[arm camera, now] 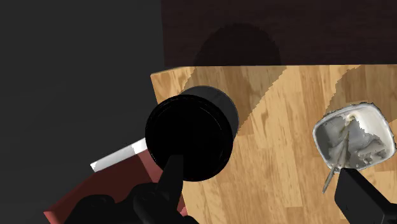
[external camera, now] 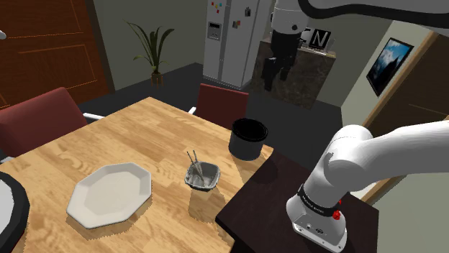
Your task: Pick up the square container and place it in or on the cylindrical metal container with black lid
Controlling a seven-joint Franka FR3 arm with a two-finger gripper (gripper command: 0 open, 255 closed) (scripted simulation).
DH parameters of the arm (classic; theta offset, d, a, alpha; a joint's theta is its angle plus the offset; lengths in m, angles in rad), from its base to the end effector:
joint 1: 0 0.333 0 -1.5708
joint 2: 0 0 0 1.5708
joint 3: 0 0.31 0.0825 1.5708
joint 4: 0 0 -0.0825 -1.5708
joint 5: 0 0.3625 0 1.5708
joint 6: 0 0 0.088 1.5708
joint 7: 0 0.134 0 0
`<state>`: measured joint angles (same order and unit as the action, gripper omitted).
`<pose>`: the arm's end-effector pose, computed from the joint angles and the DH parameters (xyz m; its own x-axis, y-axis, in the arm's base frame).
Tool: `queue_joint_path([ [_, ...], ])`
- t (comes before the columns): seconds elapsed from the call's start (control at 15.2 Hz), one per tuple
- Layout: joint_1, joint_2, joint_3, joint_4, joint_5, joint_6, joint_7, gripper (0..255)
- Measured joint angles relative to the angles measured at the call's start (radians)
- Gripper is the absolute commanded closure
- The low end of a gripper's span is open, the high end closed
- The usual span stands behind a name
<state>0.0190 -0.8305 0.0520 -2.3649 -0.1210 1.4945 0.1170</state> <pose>0.2688 0.0064 0.5626 0.9972 -0.0721 -0.0208 -0.0678 -0.9844 0.1622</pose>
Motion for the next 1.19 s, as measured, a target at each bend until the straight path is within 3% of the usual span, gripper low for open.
queue_joint_path([
  [0.2, 0.004, 0.003, 0.024, -0.029, 0.013, 0.030, 0.033, 0],
  [0.66, 0.027, 0.047, 0.155, -0.161, 0.078, 0.196, 0.210, 0],
  [1.19, 0.031, 0.234, 0.329, -0.225, 0.120, 0.430, 0.437, 0],
])
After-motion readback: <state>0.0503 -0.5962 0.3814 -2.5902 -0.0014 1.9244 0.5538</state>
